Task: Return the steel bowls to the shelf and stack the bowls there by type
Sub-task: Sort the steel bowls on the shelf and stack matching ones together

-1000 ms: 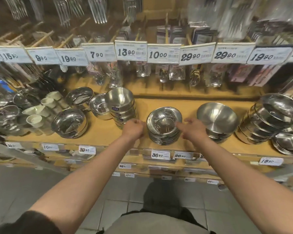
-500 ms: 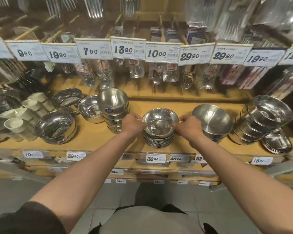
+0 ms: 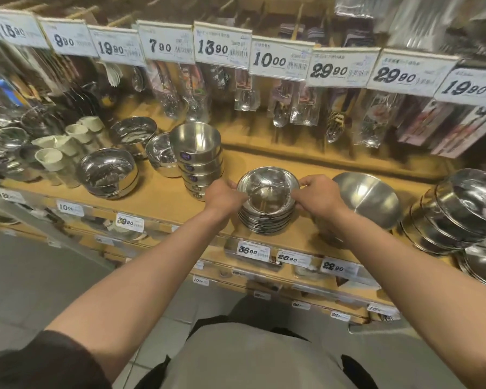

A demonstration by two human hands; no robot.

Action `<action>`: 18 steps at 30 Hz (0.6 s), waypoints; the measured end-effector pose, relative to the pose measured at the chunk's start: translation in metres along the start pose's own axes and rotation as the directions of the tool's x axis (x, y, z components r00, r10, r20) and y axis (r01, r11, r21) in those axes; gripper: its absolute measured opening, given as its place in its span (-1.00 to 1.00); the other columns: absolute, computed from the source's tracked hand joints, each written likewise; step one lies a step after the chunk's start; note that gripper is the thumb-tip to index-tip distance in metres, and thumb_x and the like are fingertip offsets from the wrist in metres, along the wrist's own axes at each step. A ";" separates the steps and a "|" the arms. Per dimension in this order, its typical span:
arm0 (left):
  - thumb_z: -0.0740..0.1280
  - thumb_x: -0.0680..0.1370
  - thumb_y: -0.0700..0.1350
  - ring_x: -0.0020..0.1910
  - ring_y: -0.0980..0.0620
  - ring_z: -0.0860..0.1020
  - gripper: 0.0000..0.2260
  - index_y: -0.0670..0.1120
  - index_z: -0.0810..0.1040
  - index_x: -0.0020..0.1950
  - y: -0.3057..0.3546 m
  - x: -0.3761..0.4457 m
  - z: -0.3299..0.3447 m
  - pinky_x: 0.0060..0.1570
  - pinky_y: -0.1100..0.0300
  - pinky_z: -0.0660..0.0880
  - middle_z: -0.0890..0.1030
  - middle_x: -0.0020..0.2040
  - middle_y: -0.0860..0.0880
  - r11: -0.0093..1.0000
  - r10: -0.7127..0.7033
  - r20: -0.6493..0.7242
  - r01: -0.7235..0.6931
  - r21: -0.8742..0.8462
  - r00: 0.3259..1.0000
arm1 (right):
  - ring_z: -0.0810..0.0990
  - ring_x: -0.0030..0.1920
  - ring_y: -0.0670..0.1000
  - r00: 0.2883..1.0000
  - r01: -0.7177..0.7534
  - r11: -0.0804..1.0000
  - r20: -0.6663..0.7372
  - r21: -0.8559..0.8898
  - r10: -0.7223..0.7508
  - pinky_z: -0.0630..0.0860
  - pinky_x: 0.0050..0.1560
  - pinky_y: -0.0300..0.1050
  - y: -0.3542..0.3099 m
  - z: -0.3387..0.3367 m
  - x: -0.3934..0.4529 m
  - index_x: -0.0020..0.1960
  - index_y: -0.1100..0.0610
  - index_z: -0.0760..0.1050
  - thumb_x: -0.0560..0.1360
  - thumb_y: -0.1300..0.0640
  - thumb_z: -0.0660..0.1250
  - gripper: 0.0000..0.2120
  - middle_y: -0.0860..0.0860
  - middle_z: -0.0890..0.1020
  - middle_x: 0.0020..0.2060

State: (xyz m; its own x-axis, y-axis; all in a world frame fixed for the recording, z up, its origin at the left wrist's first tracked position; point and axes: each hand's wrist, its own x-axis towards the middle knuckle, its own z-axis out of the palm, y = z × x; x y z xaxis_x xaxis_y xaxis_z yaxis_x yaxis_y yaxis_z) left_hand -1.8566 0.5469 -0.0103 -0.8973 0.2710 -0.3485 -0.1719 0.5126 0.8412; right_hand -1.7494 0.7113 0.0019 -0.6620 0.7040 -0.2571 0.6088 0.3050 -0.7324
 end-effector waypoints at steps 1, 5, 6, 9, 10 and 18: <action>0.42 0.44 -0.31 -0.15 -0.08 0.51 -0.76 -0.06 0.40 -0.25 0.000 -0.001 0.001 0.07 -0.20 0.62 0.50 -0.17 -0.09 1.000 0.005 -0.014 -0.005 0.008 1.000 | 0.46 -0.57 -0.08 1.000 0.007 1.000 0.001 -0.008 -0.007 0.44 -0.48 -0.19 0.001 0.000 0.000 -0.07 0.32 0.66 0.43 0.19 0.38 -0.79 0.19 0.69 -0.37; 0.44 0.44 -0.26 -0.23 -0.05 0.49 -0.71 -0.06 0.39 -0.35 -0.001 0.000 0.006 -0.19 0.01 0.55 0.50 -0.26 -0.06 0.997 0.005 -0.083 0.001 0.072 0.997 | 0.39 -0.55 -0.03 0.999 0.033 0.999 -0.005 -0.039 -0.033 0.40 -0.46 -0.13 0.004 0.000 0.004 -0.24 0.29 0.63 0.43 0.18 0.38 -0.83 0.09 0.60 -0.48; 0.45 0.45 -0.25 -0.26 -0.04 0.48 -0.69 -0.06 0.39 -0.38 -0.001 0.000 0.007 -0.25 0.06 0.48 0.50 -0.28 -0.07 0.996 0.007 -0.091 0.002 0.092 0.996 | 0.39 -0.55 -0.02 0.999 0.040 0.998 -0.005 -0.054 -0.040 0.42 -0.44 -0.11 0.004 0.000 0.004 -0.28 0.27 0.63 0.43 0.18 0.38 -0.82 0.08 0.59 -0.48; 0.45 0.47 -0.25 -0.29 -0.04 0.46 -0.68 -0.09 0.41 -0.42 -0.002 0.001 0.008 -0.29 0.11 0.40 0.50 -0.33 -0.09 0.991 0.021 -0.090 -0.009 0.135 0.996 | 0.46 -0.50 0.01 0.998 0.066 0.995 -0.011 -0.079 -0.067 0.53 -0.38 -0.05 0.006 0.001 0.005 -0.25 0.31 0.63 0.43 0.17 0.38 -0.80 0.13 0.67 -0.40; 0.45 0.47 -0.26 -0.30 -0.04 0.46 -0.70 -0.10 0.43 -0.41 -0.001 0.001 0.008 -0.28 0.11 0.39 0.50 -0.33 -0.10 0.990 0.024 -0.085 -0.011 0.144 0.996 | 0.54 -0.46 0.03 0.997 0.074 0.994 -0.015 -0.078 -0.075 0.60 -0.32 -0.02 0.006 0.000 0.005 -0.21 0.32 0.65 0.42 0.17 0.38 -0.80 0.14 0.70 -0.36; 0.43 0.46 -0.30 -0.05 -0.04 0.58 -0.78 -0.01 0.55 -0.28 0.006 -0.003 0.010 -0.01 0.08 0.61 0.62 -0.12 -0.02 0.980 0.079 -0.134 -0.052 0.194 0.988 | 0.72 -0.34 0.01 0.987 0.161 0.967 0.015 -0.195 -0.161 0.69 -0.15 -0.04 -0.010 -0.008 0.012 -0.21 0.16 0.68 0.42 0.14 0.37 -0.86 0.05 0.69 -0.44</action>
State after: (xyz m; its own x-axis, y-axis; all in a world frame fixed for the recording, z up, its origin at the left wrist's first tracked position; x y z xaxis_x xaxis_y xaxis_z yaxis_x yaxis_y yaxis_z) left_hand -1.8510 0.5572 -0.0085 -0.9543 0.1990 -0.2229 -0.0431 0.6464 0.7618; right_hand -1.7597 0.7222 0.0114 -0.7579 0.6361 -0.1448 0.5678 0.5338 -0.6267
